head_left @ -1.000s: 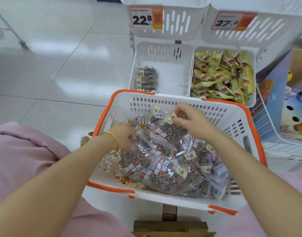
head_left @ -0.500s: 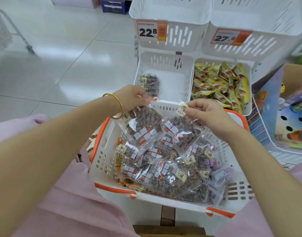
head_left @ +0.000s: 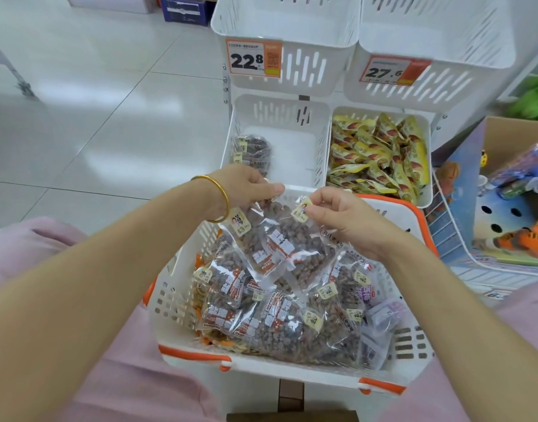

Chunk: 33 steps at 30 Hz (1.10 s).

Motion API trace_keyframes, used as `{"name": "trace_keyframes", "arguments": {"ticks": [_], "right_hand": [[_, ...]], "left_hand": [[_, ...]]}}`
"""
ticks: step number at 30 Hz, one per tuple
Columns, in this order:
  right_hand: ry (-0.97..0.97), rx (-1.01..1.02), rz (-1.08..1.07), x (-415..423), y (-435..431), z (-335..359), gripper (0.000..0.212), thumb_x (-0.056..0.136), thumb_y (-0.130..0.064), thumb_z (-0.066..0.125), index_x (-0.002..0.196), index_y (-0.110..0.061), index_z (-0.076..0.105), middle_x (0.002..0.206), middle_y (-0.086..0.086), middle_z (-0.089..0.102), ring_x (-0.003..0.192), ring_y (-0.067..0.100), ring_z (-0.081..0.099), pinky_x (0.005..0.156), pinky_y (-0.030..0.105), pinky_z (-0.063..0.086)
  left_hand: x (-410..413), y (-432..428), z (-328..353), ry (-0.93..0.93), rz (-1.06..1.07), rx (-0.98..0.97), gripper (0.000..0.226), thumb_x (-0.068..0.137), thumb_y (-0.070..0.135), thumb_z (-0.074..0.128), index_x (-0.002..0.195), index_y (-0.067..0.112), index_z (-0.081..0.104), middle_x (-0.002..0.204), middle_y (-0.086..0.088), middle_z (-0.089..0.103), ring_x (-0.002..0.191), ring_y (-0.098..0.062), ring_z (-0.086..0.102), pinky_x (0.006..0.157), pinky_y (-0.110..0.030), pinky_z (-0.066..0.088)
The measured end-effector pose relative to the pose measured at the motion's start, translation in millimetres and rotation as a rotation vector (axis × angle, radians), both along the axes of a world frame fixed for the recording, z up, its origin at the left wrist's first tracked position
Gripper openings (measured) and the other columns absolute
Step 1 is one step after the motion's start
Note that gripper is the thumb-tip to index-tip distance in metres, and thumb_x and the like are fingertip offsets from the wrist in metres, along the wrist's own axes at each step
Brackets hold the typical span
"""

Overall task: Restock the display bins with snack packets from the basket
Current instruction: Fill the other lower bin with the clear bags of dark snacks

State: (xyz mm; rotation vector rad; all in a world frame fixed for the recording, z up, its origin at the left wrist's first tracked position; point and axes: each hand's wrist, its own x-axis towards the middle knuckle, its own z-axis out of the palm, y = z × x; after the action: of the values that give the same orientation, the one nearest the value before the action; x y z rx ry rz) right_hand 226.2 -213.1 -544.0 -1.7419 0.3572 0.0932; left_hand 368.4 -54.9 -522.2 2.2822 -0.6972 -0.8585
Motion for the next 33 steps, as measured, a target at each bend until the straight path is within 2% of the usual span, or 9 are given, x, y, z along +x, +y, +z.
{"name": "trace_keyframes", "arguments": {"ticks": [2, 5, 7, 11, 17, 21, 26, 30, 33], "right_hand": [[0.003, 0.025, -0.087, -1, -2, -5, 0.011, 0.092, -0.017, 0.057, 0.082, -0.015, 0.054, 0.069, 0.001, 0.051, 0.061, 0.018, 0.04, 0.049, 0.016, 0.032], [-0.005, 0.189, -0.234, -2, -9, -6, 0.018, 0.094, -0.017, 0.054, 0.076, -0.015, 0.053, 0.063, -0.005, 0.055, 0.056, 0.01, 0.048, 0.052, 0.021, 0.039], [-0.046, 0.36, -0.31, -2, -12, -3, 0.02, 0.095, -0.016, 0.051, 0.075, -0.015, 0.053, 0.062, -0.005, 0.058, 0.053, 0.007, 0.052, 0.049, 0.021, 0.045], [-0.112, 0.35, -0.353, 0, -14, -1, 0.016, 0.094, -0.019, 0.053, 0.079, -0.017, 0.052, 0.072, -0.003, 0.056, 0.066, 0.012, 0.049, 0.062, 0.026, 0.042], [-0.279, -0.313, -0.306, -2, -13, 11, 0.005, 0.088, -0.025, 0.064, 0.084, -0.024, 0.06, 0.122, -0.012, 0.051, 0.118, 0.009, 0.047, 0.098, 0.033, 0.037], [-0.34, -0.563, -0.185, 8, -10, 25, 0.008, 0.084, -0.022, 0.068, 0.083, -0.022, 0.06, 0.126, -0.011, 0.045, 0.119, 0.002, 0.039, 0.093, 0.013, 0.028], [-0.351, -0.445, -0.19, 19, -3, 29, 0.013, 0.082, -0.022, 0.07, 0.088, -0.017, 0.06, 0.108, -0.012, 0.05, 0.071, -0.004, 0.057, 0.07, 0.011, 0.046], [-0.218, -0.316, -0.117, 18, -16, 33, 0.045, 0.082, -0.037, 0.069, 0.121, -0.036, 0.046, 0.113, -0.014, 0.056, 0.088, 0.002, 0.063, 0.078, 0.019, 0.049], [-0.089, -0.289, 0.116, 13, -28, 30, 0.068, 0.076, -0.045, 0.069, 0.135, -0.052, 0.034, 0.117, -0.024, 0.05, 0.107, -0.016, 0.048, 0.087, 0.012, 0.041]], "left_hand": [[-1, 0, 7, 0.172, 0.022, -0.046, 0.051, 0.073, 0.062, 0.061, 0.097, 0.017, 0.061, 0.105, -0.002, 0.066, 0.098, -0.018, 0.061, 0.09, -0.036, 0.045], [-1, 1, 18, 0.754, 0.122, -0.483, 0.023, 0.078, 0.024, 0.07, 0.087, 0.009, 0.057, 0.097, -0.004, 0.054, 0.079, -0.015, 0.063, 0.068, -0.027, 0.057], [-2, -2, 16, 0.904, 0.14, -0.709, 0.011, 0.076, 0.01, 0.062, 0.078, 0.006, 0.052, 0.093, -0.008, 0.056, 0.079, -0.018, 0.063, 0.07, -0.025, 0.057], [-12, -7, 5, 0.826, 0.134, -0.751, 0.014, 0.089, 0.01, 0.055, 0.101, 0.006, 0.049, 0.097, -0.013, 0.061, 0.085, -0.025, 0.062, 0.07, -0.038, 0.056], [-21, -11, 5, 0.605, 0.166, -0.579, 0.028, 0.099, 0.026, 0.041, 0.115, 0.004, 0.051, 0.099, -0.014, 0.058, 0.078, -0.022, 0.06, 0.061, -0.035, 0.055], [-30, -12, 10, 0.528, -0.025, -0.471, 0.027, 0.093, 0.041, 0.047, 0.107, 0.02, 0.056, 0.091, 0.005, 0.068, 0.078, -0.008, 0.065, 0.073, -0.03, 0.055], [-29, -12, 0, 0.288, -0.141, -0.44, 0.053, 0.076, 0.018, 0.074, 0.119, 0.03, 0.046, 0.113, 0.021, 0.055, 0.102, 0.004, 0.054, 0.08, -0.013, 0.045], [-24, -9, -4, 0.29, -0.167, -0.481, 0.054, 0.082, 0.01, 0.068, 0.111, 0.045, 0.038, 0.11, 0.034, 0.042, 0.093, 0.029, 0.041, 0.072, 0.003, 0.039], [-22, -8, -6, 0.236, -0.145, -0.51, 0.064, 0.081, 0.012, 0.069, 0.108, 0.057, 0.032, 0.123, 0.03, 0.037, 0.111, 0.014, 0.04, 0.092, -0.012, 0.039]]}}
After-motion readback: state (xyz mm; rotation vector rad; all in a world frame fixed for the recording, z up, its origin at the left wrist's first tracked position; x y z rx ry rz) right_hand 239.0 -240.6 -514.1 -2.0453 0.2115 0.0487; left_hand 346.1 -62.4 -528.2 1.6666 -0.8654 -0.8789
